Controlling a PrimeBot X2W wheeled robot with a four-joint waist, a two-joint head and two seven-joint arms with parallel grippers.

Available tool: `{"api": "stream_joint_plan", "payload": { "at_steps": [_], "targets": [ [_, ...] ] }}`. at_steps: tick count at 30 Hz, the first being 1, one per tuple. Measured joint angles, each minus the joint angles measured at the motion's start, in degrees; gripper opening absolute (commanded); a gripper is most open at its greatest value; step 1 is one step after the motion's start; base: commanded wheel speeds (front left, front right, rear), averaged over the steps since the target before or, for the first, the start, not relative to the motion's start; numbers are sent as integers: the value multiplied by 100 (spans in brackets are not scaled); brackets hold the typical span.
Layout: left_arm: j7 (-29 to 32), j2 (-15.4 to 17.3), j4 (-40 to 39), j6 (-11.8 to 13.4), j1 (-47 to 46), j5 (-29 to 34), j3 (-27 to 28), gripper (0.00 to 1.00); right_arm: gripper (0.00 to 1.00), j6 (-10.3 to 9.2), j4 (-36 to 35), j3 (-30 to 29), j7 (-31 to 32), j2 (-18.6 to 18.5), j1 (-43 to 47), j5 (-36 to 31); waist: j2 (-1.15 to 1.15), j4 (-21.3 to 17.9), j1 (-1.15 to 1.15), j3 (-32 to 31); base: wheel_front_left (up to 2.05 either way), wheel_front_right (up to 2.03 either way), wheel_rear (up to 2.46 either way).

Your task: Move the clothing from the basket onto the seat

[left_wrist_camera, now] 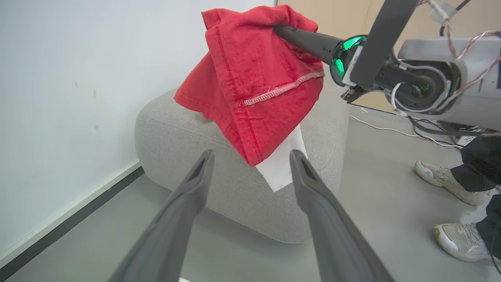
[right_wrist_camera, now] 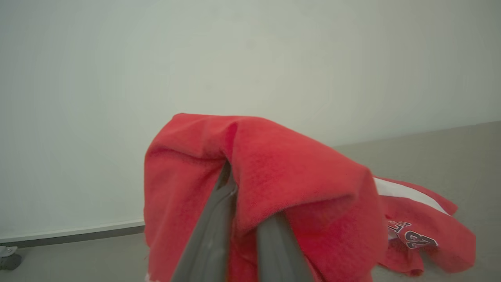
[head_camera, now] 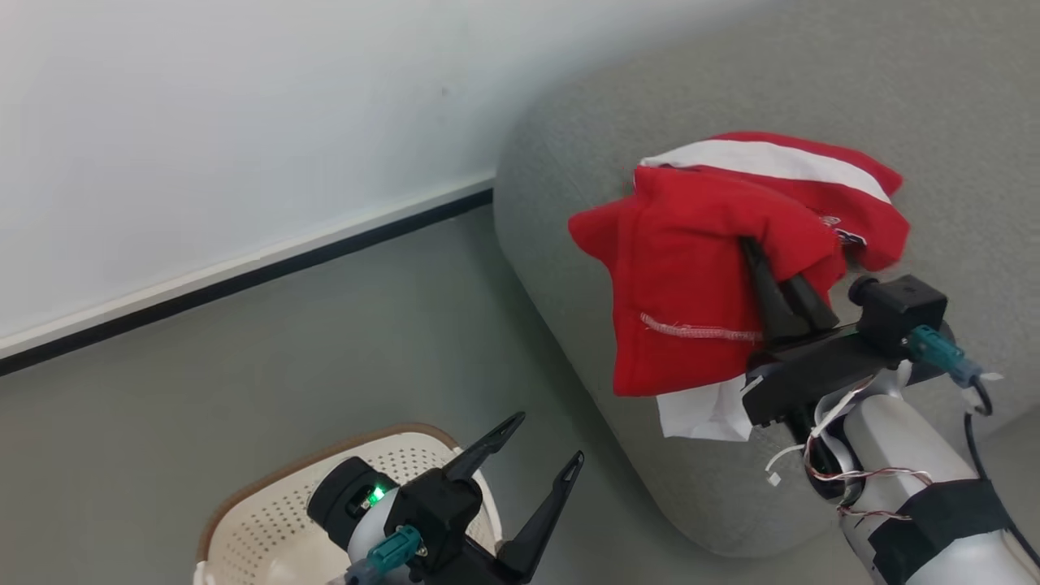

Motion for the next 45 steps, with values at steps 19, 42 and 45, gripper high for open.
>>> {"api": "stream_joint_plan", "payload": {
  "at_steps": [19,42,45],
  "targets": [
    [308,130,-178,-102,-537,192,-79,100,0,-148,-2,-761,-7,-261,-721,174,0,-699,0,898,0,0,0],
    [631,264,-498,-204,-1165,294,-288,100,0,-298,1070,-1856,-49,-1066,-2647,320,1,-208,0,1959,0,0,0],
    [679,325,-515,-244,-1260,322,-289,100,0,-298,1274,-1894,-49,-1109,-2814,319,1,-114,0,2120,0,0,0]
  ]
}}
